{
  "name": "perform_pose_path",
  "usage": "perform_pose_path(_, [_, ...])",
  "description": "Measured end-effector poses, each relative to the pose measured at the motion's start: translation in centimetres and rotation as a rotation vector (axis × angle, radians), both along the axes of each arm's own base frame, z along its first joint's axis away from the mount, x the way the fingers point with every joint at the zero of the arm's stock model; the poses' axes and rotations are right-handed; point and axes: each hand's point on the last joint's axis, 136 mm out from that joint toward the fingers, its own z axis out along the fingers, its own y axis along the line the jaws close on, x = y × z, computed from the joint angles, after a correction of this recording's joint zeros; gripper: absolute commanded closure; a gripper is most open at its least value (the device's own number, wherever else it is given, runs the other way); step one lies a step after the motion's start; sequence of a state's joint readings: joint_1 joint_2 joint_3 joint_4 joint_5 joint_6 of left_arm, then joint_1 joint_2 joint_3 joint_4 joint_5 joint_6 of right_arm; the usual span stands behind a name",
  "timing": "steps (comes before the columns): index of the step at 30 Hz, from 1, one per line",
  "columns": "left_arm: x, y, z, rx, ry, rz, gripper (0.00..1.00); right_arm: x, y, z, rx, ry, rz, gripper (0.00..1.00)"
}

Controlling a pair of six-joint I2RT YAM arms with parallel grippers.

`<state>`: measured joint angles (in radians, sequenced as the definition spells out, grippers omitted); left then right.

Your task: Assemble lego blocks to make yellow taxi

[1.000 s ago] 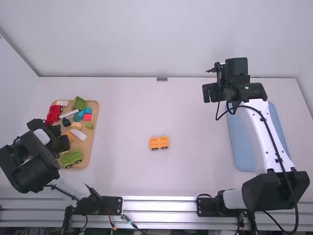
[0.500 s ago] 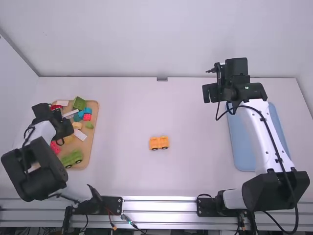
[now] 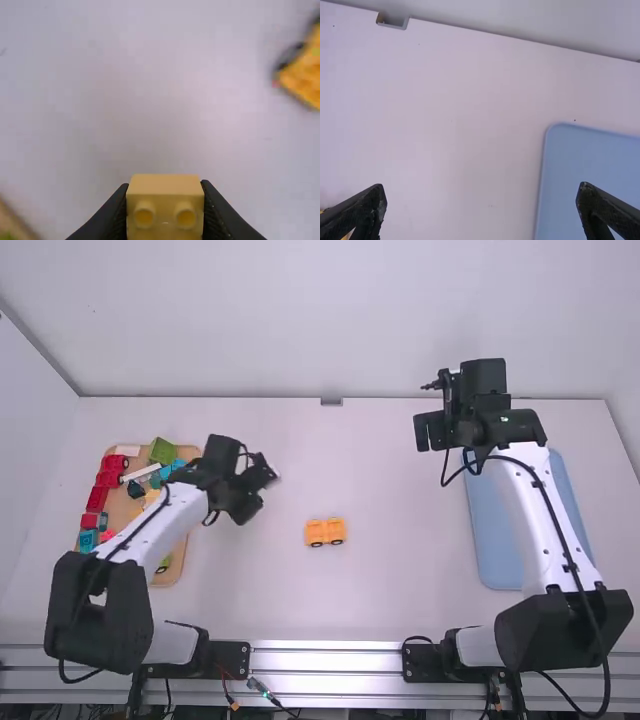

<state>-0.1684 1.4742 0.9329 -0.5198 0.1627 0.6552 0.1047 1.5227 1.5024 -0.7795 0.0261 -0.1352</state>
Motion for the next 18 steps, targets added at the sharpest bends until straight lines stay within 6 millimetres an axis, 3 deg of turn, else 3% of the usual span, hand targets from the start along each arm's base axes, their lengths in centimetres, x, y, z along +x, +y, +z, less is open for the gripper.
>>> perform_pose_path(3, [-1.5,-4.0,-0.6,0.053,-0.009,-0.24,0.99,-0.2,0.0,-0.1,0.003,0.009,0.0,0.01])
perform_pose_path(7, [-2.9,-6.5,-1.6,0.105,-0.012,-0.452,0.99,-0.2,0.0,-0.1,0.002,0.009,0.002,0.01])
perform_pose_path(18, [-4.4,-6.7,-6.2,0.169,0.075,-0.731,0.98,-0.2,0.0,-0.1,-0.001,0.01,0.001,0.01])
